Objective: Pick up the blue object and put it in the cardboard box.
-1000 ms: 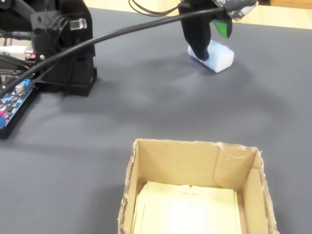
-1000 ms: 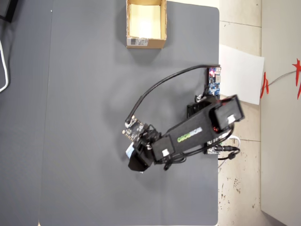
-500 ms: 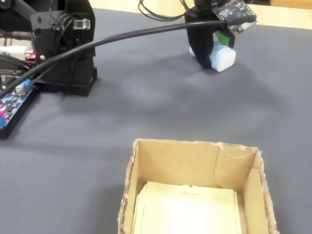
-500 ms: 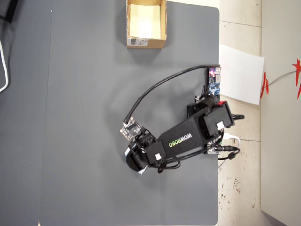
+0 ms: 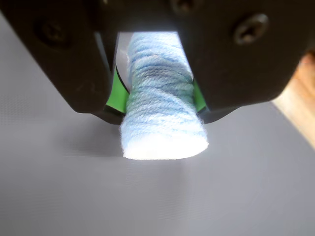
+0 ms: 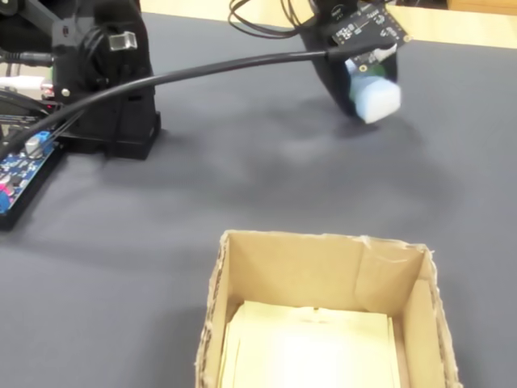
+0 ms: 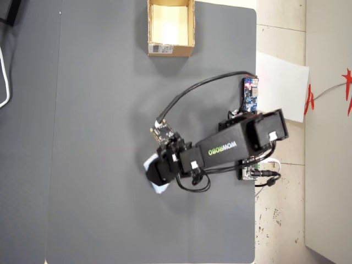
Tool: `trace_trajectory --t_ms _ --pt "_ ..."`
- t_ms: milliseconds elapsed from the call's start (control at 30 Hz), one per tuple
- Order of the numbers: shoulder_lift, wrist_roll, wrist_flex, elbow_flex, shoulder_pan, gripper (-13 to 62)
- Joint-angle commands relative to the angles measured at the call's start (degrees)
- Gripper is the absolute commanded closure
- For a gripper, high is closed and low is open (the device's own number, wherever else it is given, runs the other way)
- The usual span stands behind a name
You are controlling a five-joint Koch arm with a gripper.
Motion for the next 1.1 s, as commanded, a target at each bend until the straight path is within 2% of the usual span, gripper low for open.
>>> trace_trajectory --t_ms 0,300,467,667,1067 --pt "5.89 -0.09 -8.70 0.09 3.69 40.3" --pt "15.56 -2.37 -22.59 9.49 16.35 40.3" --pt "18.11 -9.58 -30.76 9.84 28.39 40.3" --pt "19.25 -13.62 -33.84 9.23 43.42 40.4" --pt "16.35 -13.97 -33.57 4.22 61.96 40.4"
